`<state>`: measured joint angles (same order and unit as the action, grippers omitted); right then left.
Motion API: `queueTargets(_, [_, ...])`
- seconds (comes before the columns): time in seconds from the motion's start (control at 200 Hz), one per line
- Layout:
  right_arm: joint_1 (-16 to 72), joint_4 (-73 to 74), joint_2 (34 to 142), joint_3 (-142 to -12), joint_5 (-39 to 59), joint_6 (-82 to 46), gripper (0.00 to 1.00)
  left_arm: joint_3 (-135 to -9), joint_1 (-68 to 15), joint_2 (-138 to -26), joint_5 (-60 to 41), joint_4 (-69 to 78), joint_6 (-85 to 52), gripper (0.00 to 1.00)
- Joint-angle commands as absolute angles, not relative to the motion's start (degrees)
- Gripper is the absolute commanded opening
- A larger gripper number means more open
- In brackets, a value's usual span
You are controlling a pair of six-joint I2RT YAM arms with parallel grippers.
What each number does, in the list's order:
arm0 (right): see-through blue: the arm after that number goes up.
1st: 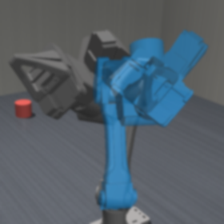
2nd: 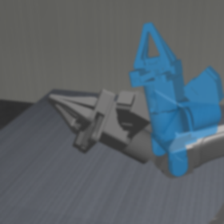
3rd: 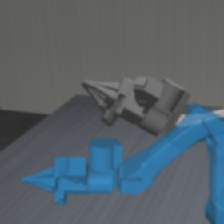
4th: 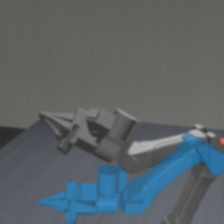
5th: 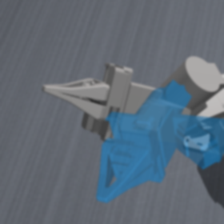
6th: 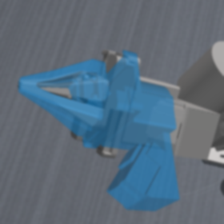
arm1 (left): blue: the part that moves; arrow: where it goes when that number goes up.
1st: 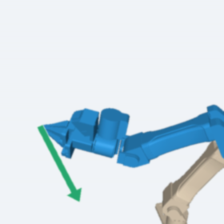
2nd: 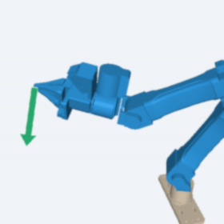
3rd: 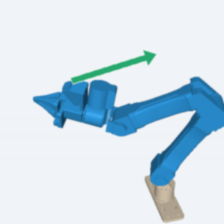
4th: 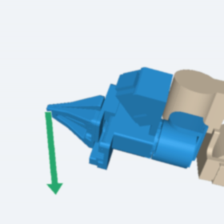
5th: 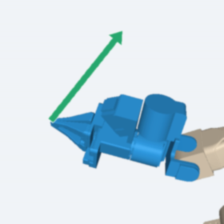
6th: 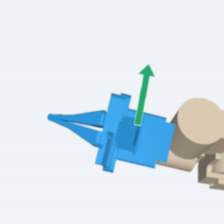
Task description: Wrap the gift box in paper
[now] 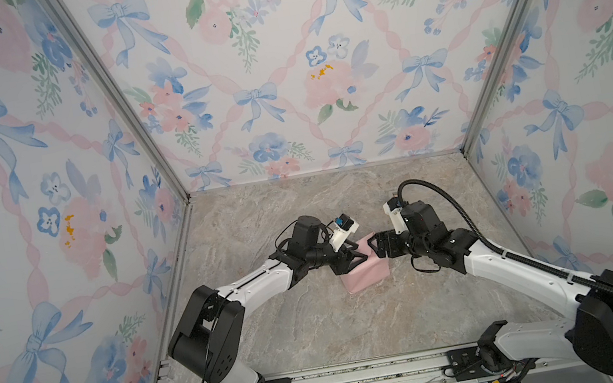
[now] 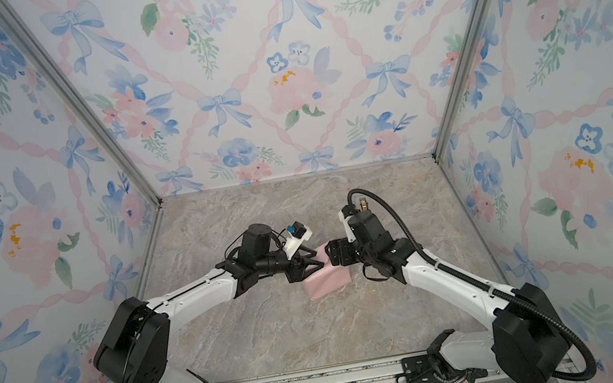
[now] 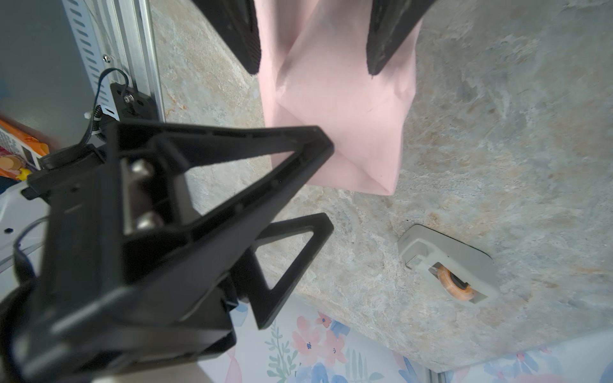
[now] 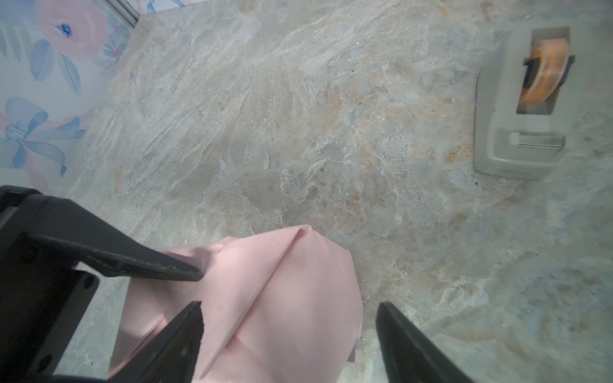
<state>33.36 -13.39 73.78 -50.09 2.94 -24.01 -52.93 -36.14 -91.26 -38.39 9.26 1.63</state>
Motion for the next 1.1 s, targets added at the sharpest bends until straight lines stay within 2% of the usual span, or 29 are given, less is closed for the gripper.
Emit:
queueTargets(0.0, [34.8, -16.89, 76.92, -53.61, 2.38, -21.68, 0.83, -51.4, -36.71, -90.54, -38.77, 6.26, 2.81, 0.54])
queueTargets(0.175, [35.67, -21.87, 79.58, -52.87, -3.55, -20.02, 0.8, -52.33, -36.7, -88.14, -30.84, 5.56, -0.63, 0.57])
queueTargets(0.29, [35.75, -21.41, 80.14, -50.84, -4.07, -19.95, 0.73, -53.93, -36.46, -85.62, -22.91, 4.53, -5.22, 0.59])
queueTargets(0.4, [35.99, -20.55, 80.25, -49.78, -3.78, -19.8, 0.73, -54.56, -35.63, -84.84, -17.98, 4.32, -7.53, 0.62])
queueTargets(0.765, [36.27, -19.6, 78.8, -49.16, -3.7, -19.59, 0.74, -56.88, -34.39, -93.6, -19.86, 3.68, -7.62, 0.61])
queueTargets(1.09, [36.36, -20.5, 73.19, -51.05, -3.27, -19.95, 0.77, -53.48, -34.81, -94.37, -19.51, 3.63, -6.73, 0.59])
